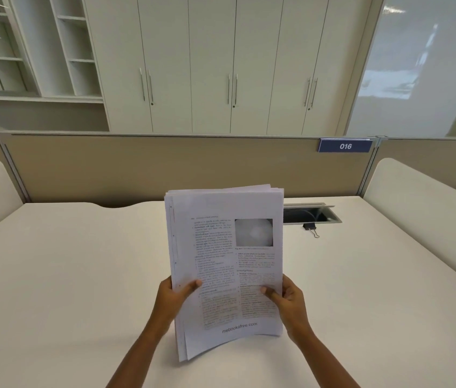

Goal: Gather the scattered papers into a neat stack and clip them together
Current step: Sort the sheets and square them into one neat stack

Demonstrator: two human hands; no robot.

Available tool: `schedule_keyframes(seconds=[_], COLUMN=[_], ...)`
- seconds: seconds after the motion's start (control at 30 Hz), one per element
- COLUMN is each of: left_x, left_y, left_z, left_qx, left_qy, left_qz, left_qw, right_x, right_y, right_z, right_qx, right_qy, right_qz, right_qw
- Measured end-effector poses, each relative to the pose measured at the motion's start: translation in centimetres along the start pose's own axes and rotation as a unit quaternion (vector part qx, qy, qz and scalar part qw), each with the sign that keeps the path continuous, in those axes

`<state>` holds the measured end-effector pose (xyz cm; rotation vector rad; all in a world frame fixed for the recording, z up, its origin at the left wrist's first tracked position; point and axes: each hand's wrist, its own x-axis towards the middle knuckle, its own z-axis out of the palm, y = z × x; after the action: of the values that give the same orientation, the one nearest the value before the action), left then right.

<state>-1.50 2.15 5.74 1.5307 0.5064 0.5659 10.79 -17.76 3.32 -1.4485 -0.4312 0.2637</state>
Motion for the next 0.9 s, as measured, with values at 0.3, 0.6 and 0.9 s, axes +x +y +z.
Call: schedule_keyframes(seconds=[0.3, 0.6, 0.9], left_x=[1.3, -0.1, -1.6], left_y=[4.4, 1.1, -2.0], left_z=[0.7, 1.1, 1.5], left_qx=[-0.028, -0.013, -0.007], left_qy=[-0.018, -0.005, 0.034], left_qz=[0.074, 0.042, -0.01], left_qw=[0.997, 0.999, 0.999], right_x=[0.3, -0.5, -1.9], right_y=[-1.3, -0.6, 2.0], right_z=[0.8, 1.0, 1.2], right_qx=[0.039, -0.019, -0.065], right_qy=[0.019, -0.002, 0.008], right_qz=[-0.022, 0.017, 0.011], right_qw=[0.999, 1.0, 0.998])
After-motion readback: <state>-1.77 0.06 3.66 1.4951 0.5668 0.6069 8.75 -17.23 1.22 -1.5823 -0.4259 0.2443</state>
